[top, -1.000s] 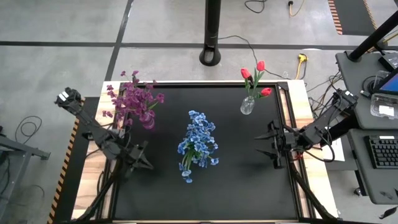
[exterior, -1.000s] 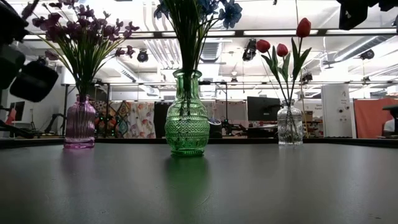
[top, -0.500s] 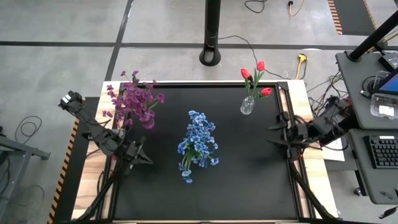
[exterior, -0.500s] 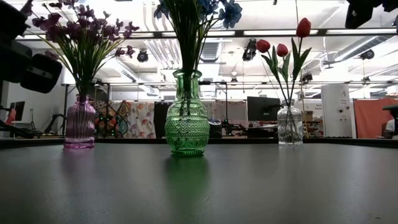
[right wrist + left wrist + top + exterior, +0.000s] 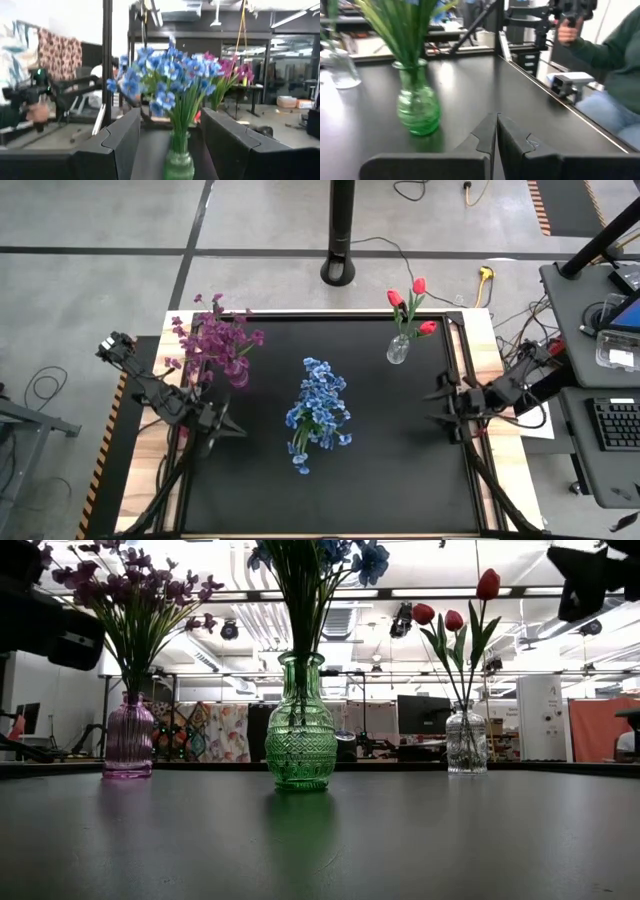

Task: Sort flowers into vase by color
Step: Return to Home Position

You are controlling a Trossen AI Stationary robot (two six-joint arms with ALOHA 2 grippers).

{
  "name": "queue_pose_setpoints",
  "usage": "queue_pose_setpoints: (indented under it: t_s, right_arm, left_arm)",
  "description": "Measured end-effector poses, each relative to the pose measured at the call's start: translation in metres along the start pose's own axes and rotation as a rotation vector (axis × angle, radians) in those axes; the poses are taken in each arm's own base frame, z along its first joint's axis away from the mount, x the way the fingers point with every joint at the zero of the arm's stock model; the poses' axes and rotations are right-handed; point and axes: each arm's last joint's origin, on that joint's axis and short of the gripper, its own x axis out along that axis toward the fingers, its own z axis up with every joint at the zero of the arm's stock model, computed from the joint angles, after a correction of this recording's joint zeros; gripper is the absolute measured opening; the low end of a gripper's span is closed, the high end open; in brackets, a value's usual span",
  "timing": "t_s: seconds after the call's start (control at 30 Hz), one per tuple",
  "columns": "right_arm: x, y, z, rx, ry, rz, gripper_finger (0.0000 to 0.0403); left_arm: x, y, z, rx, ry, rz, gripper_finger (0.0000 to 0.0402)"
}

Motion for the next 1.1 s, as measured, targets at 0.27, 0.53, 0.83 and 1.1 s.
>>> queue_pose_setpoints:
  t_s: [0.27, 0.53, 0.83, 1.1]
  right_arm:
    - [0.0005, 0.0013, -0.0053, -0.116, 0.051, 0.012, 0.0201]
    - [0.0012, 0.0023, -0.0077, -0.161, 0.072, 0.019, 0.0201]
    - [0.0015, 0.0026, -0.0082, -0.165, 0.077, 0.020, 0.0201]
    - [0.0015, 0.0026, -0.0082, -0.166, 0.077, 0.020, 0.0201]
  left_arm:
    - [-0.0017, 0.0066, 0.0027, 0.017, -0.038, 0.216, 0.0000]
    - [-0.0025, 0.0104, 0.0022, -0.122, -0.067, 0.352, 0.0000]
    - [-0.0020, 0.0102, 0.0017, -0.120, -0.062, 0.354, 0.0000]
    - [-0.0020, 0.0102, 0.0018, -0.122, -0.063, 0.353, 0.0000]
